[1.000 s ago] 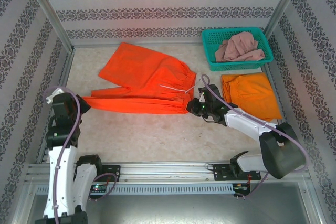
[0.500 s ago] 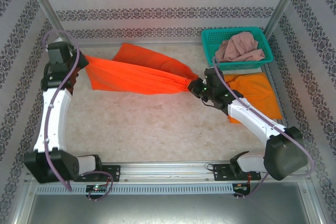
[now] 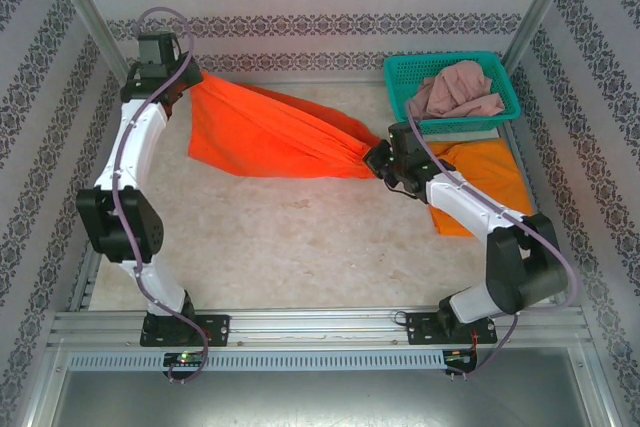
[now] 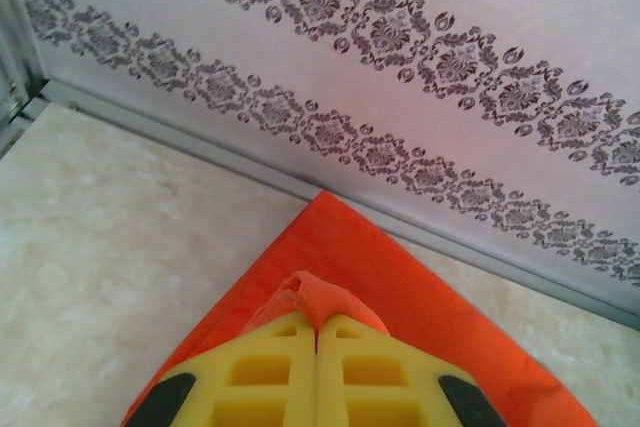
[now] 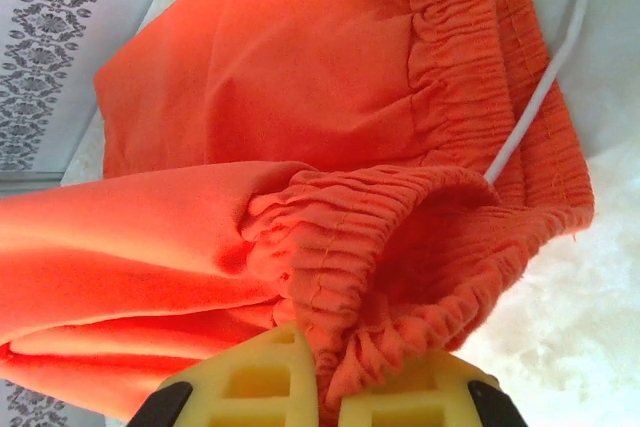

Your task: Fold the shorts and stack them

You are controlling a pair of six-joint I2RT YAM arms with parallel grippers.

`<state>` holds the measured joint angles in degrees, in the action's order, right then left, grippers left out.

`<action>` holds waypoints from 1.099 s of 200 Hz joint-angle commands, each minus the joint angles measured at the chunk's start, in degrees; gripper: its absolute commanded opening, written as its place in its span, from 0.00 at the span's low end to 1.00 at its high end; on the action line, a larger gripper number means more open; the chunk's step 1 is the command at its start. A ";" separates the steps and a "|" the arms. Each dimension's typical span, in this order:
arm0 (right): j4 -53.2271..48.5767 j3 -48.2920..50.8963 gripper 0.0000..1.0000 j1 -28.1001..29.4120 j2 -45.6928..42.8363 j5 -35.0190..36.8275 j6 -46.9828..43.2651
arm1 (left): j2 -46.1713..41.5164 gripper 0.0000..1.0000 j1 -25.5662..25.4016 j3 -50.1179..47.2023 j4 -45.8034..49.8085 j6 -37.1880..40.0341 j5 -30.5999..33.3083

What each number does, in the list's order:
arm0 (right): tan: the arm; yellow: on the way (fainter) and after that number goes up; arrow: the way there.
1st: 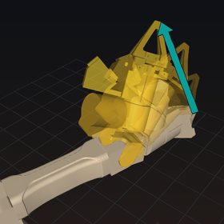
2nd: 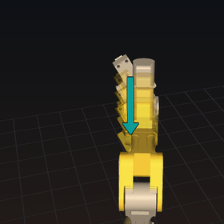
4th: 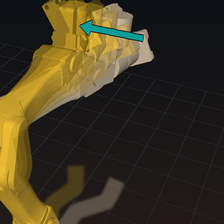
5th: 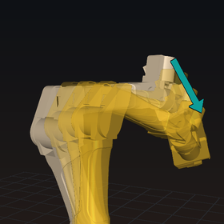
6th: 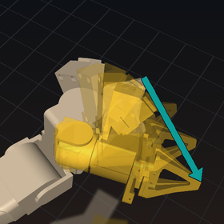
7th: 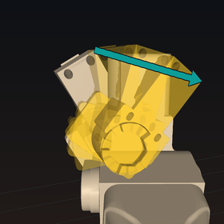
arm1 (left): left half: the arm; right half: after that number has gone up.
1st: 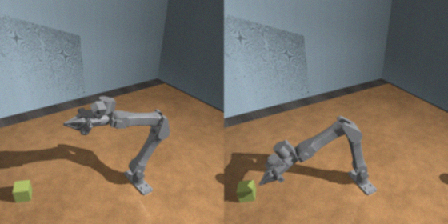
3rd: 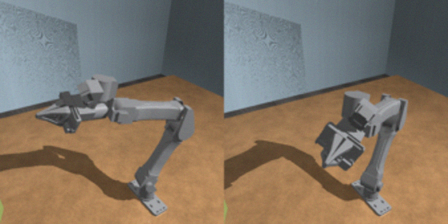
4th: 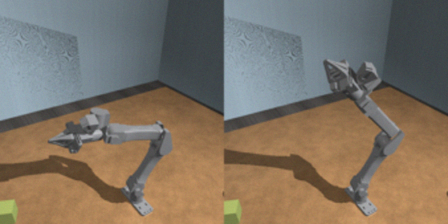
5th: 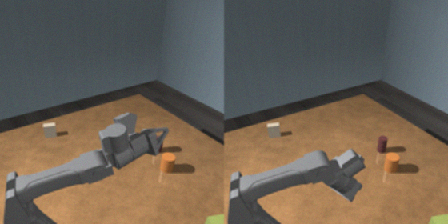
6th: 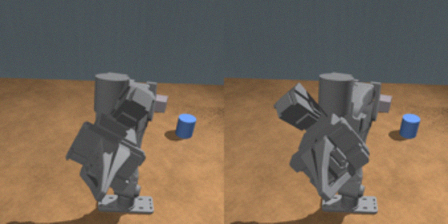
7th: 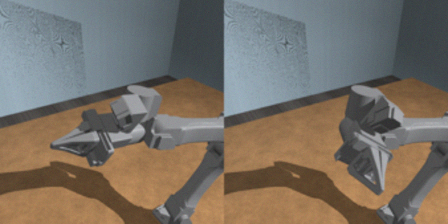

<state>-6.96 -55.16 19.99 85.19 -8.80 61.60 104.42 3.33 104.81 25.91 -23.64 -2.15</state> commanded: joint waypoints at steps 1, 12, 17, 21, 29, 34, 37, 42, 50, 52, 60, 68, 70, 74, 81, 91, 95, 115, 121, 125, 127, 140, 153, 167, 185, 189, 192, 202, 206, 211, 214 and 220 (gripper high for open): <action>0.59 -2.33 0.07 -1.20 1.92 1.84 1.09 | 4.01 0.00 -0.58 5.99 0.00 2.13 3.18; 0.98 -2.84 0.08 -1.37 2.68 1.97 1.38 | 6.45 0.00 -0.62 8.57 0.58 2.18 3.22; 1.09 -3.09 0.07 -1.56 2.99 2.11 1.49 | 7.46 0.00 -0.77 9.84 1.06 2.11 3.29; 1.15 -3.29 0.07 -1.68 3.30 2.27 1.50 | 8.32 0.00 -0.78 10.89 1.39 2.11 3.38; 1.11 -3.77 0.08 -1.85 3.93 2.37 1.76 | 10.16 0.00 -0.87 12.93 1.87 2.13 3.46; 1.27 -4.09 0.08 -1.85 4.37 2.38 1.89 | 11.29 0.00 -0.92 14.28 2.32 2.19 3.39; 1.28 -4.26 0.08 -1.94 4.68 2.47 1.98 | 12.03 0.00 -0.95 15.13 2.64 2.25 3.34; 1.36 -4.62 0.08 -2.08 5.21 2.47 2.11 | 13.29 0.00 -0.96 16.64 3.25 2.22 3.38; 1.38 -5.03 0.08 -2.30 6.09 2.55 2.53 | 15.41 0.00 -1.04 19.33 4.37 2.27 3.29; 1.35 -5.22 0.08 -2.36 6.34 2.56 2.66 | 16.00 0.00 -1.05 20.13 4.71 2.26 3.25; 1.59 -5.75 0.09 -2.64 7.26 2.56 3.62 | 18.41 0.00 -1.09 22.98 5.79 2.20 3.26; 2.13 -6.21 0.11 -2.87 8.22 2.49 4.64 | 20.82 0.00 -1.16 26.13 6.54 1.96 3.09; 2.24 -6.26 0.13 -2.94 8.43 2.52 4.94 | 21.53 0.00 -1.21 27.06 6.70 1.89 2.89; 2.42 -6.54 0.17 -3.01 9.01 2.63 5.55 | 22.90 0.00 -1.22 28.91 7.13 1.63 2.59; 2.76 -7.01 0.29 -3.28 9.88 2.94 6.93 | 25.58 0.00 -1.22 32.48 8.11 1.01 1.91; 3.15 -7.84 0.35 -4.16 10.96 3.15 9.47 | 29.68 0.04 -1.22 39.07 9.60 0.08 0.68; 3.41 -8.10 0.37 -4.52 11.25 3.17 10.89 | 31.42 0.11 -1.22 41.88 10.24 -0.43 0.14; 7.58 -7.81 0.61 -6.22 10.68 4.01 18.05 | 38.41 0.70 -1.21 52.98 11.25 -2.64 -1.99; 9.09 -7.25 0.65 -6.36 9.67 5.17 19.61 | 38.86 0.82 -1.22 53.95 10.56 -2.87 -2.76; 9.78 -6.88 0.67 -6.34 8.73 6.21 20.18 | 38.61 0.88 -1.18 53.88 9.66 -2.78 -3.20; 10.00 -6.67 0.68 -6.29 8.10 6.79 20.32 | 38.37 0.91 -1.21 53.73 9.37 -2.67 -3.49; 9.41 -6.57 0.72 -5.17 4.79 11.28 18.83 | 36.20 1.00 -1.22 53.33 9.18 -1.64 -5.32; 7.20 -7.99 0.77 -3.46 3.18 13.30 15.14 | 33.06 1.00 -1.22 51.35 9.91 -0.86 -6.39; 5.58 -10.02 0.81 -2.13 3.98 11.19 12.25 | 29.38 1.00 -1.25 48.52 12.07 -0.02 -6.64; 5.29 -11.70 0.83 -0.27 6.66 7.32 10.61 | 24.40 1.00 -1.16 41.81 14.30 -0.55 -9.05; 5.53 -12.04 0.83 0.16 7.49 6.68 10.13 | 23.16 1.00 -1.22 39.55 13.83 -0.81 -10.26; 5.51 -12.45 0.83 0.41 8.21 6.28 9.70 | 22.07 1.00 -1.22 37.34 13.37 -1.06 -11.22; 4.99 -14.40 0.83 1.28 10.86 4.61 8.48 | 18.27 1.00 -1.20 28.70 9.67 -2.31 -13.66; 4.68 -15.42 0.83 1.46 12.05 3.58 7.99 | 16.74 1.00 -1.18 24.60 7.24 -2.95 -14.51; 4.45 -16.72 0.83 1.72 13.65 2.18 7.43 | 14.63 1.00 -1.21 19.54 3.37 -3.61 -15.36; 4.27 -17.67 0.83 1.87 14.66 1.27 7.04 | 13.40 1.00 -1.22 16.03 1.16 -4.00 -15.76; 3.67 -19.64 0.83 2.12 16.77 -0.46 6.16 | 11.23 1.00 -1.22 9.88 -3.70 -4.91 -16.07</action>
<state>-0.71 -69.52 20.93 94.50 -2.94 72.58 122.74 1.98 132.35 33.93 -25.32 -12.45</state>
